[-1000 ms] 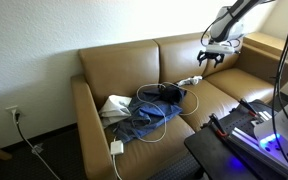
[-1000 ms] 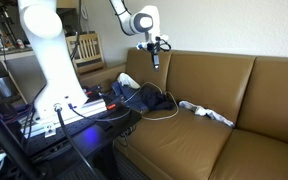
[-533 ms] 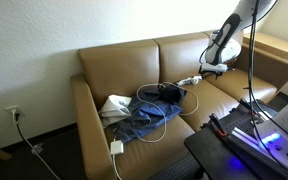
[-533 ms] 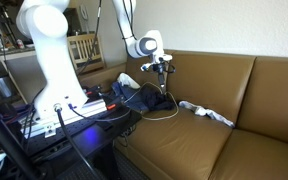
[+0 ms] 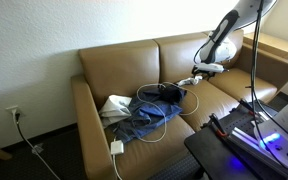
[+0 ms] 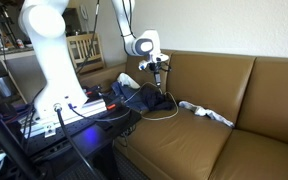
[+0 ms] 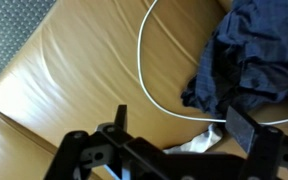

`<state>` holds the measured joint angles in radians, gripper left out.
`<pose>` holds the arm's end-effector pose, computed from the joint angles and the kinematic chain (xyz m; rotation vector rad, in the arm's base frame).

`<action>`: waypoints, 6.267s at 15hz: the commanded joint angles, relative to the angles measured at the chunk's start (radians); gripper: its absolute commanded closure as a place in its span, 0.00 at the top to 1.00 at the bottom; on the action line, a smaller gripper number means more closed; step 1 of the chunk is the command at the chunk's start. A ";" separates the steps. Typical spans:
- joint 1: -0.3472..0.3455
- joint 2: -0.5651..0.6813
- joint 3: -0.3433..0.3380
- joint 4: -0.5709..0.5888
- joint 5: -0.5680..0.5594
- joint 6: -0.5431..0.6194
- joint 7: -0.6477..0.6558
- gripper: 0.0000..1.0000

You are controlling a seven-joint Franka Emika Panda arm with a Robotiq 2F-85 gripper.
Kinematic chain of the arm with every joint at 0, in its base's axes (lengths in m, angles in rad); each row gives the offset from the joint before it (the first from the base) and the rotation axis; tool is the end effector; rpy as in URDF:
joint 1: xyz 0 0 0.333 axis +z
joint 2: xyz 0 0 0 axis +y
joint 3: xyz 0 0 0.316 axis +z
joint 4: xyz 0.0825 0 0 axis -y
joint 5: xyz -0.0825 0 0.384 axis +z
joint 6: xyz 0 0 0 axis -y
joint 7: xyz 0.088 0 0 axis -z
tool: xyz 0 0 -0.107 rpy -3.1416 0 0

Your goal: Pick up part of the white cable from the couch and move it to the right.

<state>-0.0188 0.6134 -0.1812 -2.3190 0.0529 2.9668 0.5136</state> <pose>0.4914 -0.1128 0.0871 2.8540 -1.0919 0.0921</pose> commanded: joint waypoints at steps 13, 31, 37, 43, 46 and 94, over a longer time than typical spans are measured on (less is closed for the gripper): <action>0.115 0.440 -0.107 0.251 -0.048 0.136 -0.367 1.00; 0.099 0.769 -0.108 0.477 -0.009 0.477 -0.464 1.00; 0.003 0.857 -0.095 0.614 0.068 0.438 -0.418 1.00; -0.158 0.855 0.003 0.684 0.082 0.359 -0.387 0.75; -0.190 0.851 0.025 0.699 0.080 0.321 -0.384 0.61; 0.313 0.615 0.375 0.819 -0.271 0.495 -0.591 0.04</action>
<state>0.2933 1.2255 0.1916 -1.5033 -0.2282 3.4632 -0.0674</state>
